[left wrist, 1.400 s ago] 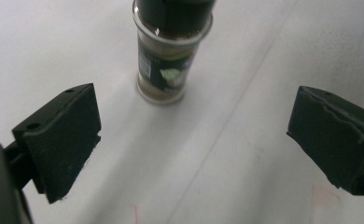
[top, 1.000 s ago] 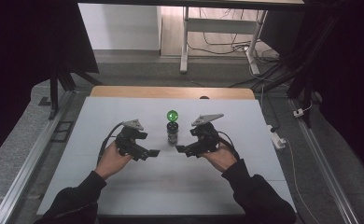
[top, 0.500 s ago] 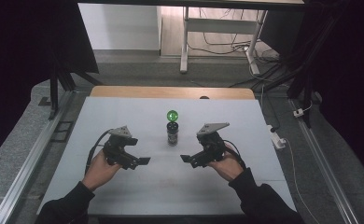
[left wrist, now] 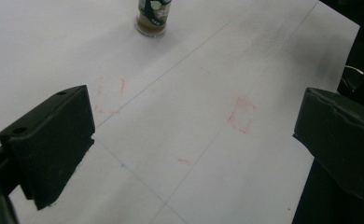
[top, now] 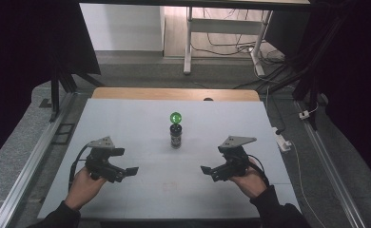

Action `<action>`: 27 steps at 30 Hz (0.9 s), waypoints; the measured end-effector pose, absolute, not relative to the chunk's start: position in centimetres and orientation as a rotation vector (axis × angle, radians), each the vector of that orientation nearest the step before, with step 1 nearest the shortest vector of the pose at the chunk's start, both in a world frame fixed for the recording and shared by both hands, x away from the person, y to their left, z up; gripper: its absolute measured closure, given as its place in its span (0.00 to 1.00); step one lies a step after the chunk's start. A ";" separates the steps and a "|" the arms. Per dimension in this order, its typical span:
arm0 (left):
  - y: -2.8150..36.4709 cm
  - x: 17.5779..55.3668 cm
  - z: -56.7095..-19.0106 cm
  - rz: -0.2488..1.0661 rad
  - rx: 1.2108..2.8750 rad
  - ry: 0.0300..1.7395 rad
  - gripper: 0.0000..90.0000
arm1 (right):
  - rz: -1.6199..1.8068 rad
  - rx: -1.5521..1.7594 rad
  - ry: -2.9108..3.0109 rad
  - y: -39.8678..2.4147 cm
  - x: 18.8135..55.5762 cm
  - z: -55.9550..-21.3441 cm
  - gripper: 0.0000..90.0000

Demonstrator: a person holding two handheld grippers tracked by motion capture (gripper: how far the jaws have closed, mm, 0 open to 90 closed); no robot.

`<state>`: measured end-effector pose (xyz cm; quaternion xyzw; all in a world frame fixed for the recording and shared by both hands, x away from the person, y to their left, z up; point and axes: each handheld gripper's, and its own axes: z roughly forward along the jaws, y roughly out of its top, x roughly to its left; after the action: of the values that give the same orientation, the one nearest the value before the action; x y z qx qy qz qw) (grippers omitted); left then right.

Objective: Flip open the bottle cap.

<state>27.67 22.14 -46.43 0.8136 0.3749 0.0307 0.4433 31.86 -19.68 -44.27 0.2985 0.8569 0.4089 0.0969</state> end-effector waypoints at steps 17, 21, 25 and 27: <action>26.2 23.0 -47.0 0.164 1.950 1.047 0.00 | 1.175 1.041 2.424 -25.6 29.0 -44.7 0.00; 27.1 22.0 -47.2 0.190 1.927 1.081 0.00 | 1.149 1.086 2.389 -27.1 28.3 -44.9 0.00; 28.1 21.1 -47.3 0.204 1.903 1.112 0.00 | 1.138 1.126 2.361 -28.3 27.7 -45.0 0.00; 28.5 20.7 -47.4 0.214 1.897 1.130 0.00 | 1.129 1.146 2.349 -28.9 27.5 -45.1 0.00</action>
<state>20.75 28.54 -47.38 0.7658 0.4559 0.0865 0.4453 27.49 -28.94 -45.09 0.3981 0.8162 0.3922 0.1466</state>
